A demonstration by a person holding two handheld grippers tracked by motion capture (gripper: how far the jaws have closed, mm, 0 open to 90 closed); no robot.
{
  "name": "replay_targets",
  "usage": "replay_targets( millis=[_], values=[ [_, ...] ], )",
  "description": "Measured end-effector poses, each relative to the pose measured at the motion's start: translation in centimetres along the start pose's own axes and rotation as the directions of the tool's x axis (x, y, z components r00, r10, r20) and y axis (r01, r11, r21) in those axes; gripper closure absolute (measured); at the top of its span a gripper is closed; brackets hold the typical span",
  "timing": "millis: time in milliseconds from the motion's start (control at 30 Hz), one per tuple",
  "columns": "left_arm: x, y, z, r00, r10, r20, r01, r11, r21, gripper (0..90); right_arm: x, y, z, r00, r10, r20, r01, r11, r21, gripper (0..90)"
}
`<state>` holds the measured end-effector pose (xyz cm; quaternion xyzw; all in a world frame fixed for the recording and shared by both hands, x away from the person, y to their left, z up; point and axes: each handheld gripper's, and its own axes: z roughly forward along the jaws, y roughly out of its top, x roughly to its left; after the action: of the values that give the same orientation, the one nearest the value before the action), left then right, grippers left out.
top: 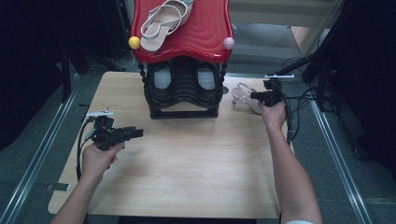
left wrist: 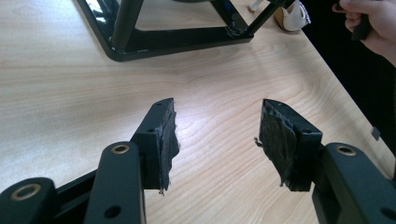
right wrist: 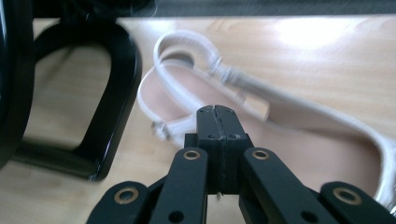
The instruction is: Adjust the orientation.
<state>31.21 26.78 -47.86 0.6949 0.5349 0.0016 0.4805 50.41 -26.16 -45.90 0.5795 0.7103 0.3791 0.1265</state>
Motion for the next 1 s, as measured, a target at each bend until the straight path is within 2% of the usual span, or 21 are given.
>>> replay_targets(
  millis=[67,100,133,200,267,333,467,567,733,1000],
  values=[
    [0.0,-0.3,0.0,1.0,0.0,-0.001,0.0,1.0,0.008,46.2,-0.3,0.4,0.1,0.9998,0.021,0.008,-0.021,0.999,-0.025,90.0],
    [-0.1,-0.4,-0.1,0.9999,0.009,-0.006,-0.009,0.9998,0.017,46.3,-0.4,0.7,0.3,0.9994,0.035,0.008,-0.035,0.999,-0.009,90.0],
    [-0.2,-0.5,-0.1,0.9998,0.016,-0.013,-0.016,0.9996,0.022,46.3,-0.4,0.9,0.4,0.9992,0.028,0.027,-0.028,1.0,0.005,90.0],
    [-0.2,-0.7,-0.2,0.9996,0.023,-0.013,-0.023,0.9995,0.024,46.4,-0.3,1.2,0.7,0.9991,0.023,0.035,-0.022,1.0,-0.013,90.0],
    [-0.2,-0.8,-0.3,0.9996,0.023,-0.015,-0.023,0.9994,0.024,46.4,-0.3,1.4,1.0,0.9988,0.04,0.029,-0.039,0.999,-0.037,90.0],
    [-0.1,-0.9,-0.5,0.9996,0.023,-0.018,-0.023,0.9994,0.026,46.4,-0.3,1.5,1.8,0.9974,0.067,0.028,-0.066,0.998,-0.009,90.0],
    [0.0,-0.9,-0.7,0.9996,0.019,-0.022,-0.018,0.9996,0.021,46.5,0.1,1.3,2.6,0.9978,0.044,0.048,-0.045,0.999,0.019,90.0],
    [0.1,-0.9,-0.6,0.9996,0.017,-0.024,-0.016,0.9996,0.023,46.5,0.0,1.1,2.7,0.999,0.031,0.032,-0.033,0.998,0.058,90.0],
    [-0.1,-0.9,-0.3,0.9991,0.031,-0.027,-0.03,0.9989,0.036,46.4,0.2,0.5,2.8,0.9997,0.007,0.024,-0.009,0.996,0.09,90.0],
    [-0.4,-0.8,-0.1,0.9989,0.041,-0.022,-0.04,0.9983,0.042,46.4,0.2,-0.7,2.2,0.9999,-0.004,0.014,0.002,0.995,0.096,90.0]
  ],
)
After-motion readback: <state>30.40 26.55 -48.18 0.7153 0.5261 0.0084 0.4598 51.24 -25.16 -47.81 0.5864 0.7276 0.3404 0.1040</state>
